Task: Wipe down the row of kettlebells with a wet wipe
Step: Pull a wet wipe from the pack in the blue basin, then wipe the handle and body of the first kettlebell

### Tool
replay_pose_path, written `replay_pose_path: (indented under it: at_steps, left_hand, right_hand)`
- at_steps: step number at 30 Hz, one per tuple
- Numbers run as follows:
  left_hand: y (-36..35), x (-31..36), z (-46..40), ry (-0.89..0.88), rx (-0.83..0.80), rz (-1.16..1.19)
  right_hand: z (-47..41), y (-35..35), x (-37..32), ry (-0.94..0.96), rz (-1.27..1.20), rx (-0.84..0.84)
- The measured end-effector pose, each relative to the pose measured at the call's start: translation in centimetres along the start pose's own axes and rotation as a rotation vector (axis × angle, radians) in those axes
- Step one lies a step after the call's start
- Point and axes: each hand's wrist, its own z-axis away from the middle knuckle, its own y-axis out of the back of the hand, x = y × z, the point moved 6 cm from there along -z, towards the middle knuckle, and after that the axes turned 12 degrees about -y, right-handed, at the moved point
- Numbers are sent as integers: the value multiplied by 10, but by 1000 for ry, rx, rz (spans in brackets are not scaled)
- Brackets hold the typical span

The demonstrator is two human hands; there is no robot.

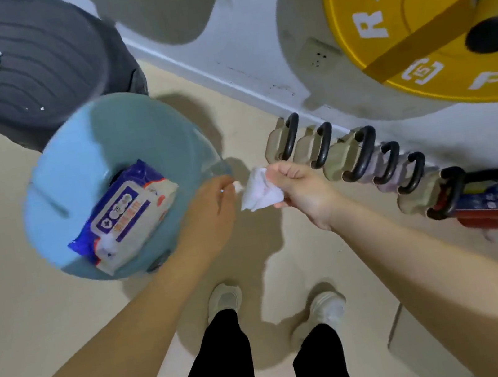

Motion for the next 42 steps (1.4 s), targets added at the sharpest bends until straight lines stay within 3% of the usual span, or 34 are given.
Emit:
replay_pose_path:
  at_steps: [3, 6, 10, 13, 18, 21, 23, 26, 30, 33, 36, 38, 42]
  left_hand:
    - [-69, 38, -15, 38, -158, 158]
    - [-115, 53, -27, 9, -117, 140]
    - [-178, 53, -50, 90, -54, 363]
    - [-227, 35, -80, 87, -51, 387]
    - [-298, -45, -137, 64, -61, 406]
    - [-313, -99, -171, 10, -16, 400]
    - [-316, -129, -189, -52, -4, 373]
    - [-316, -163, -206, -140, 2, 317]
    - [-299, -184, -222, -197, 132, 294]
    - [-297, -190, -223, -131, 113, 249]
    - [-300, -192, -224, -118, 62, 204]
    - [-304, -191, -231, -124, 20, 233]
    - [-310, -193, -241, -102, 3, 417]
  right_hand:
    - [3, 48, 27, 26, -5, 134]
    - [6, 85, 53, 34, -137, 155]
    - [-13, 138, 93, 10, -381, 184]
    - [-56, 168, 123, 24, -557, 191]
    - [-168, 200, 175, -30, -475, 454]
    - [-223, 197, 188, 7, -424, 360]
    - [-251, 197, 188, 142, -271, 307]
    - [-292, 203, 186, 301, -7, 365]
    - [-318, 204, 186, 375, -213, 311]
    - [-303, 202, 191, 442, -362, 457]
    - [-288, 214, 195, 406, -463, 867]
    - [-286, 215, 187, 339, -466, 1020]
    - [-309, 173, 168, 360, -293, 795]
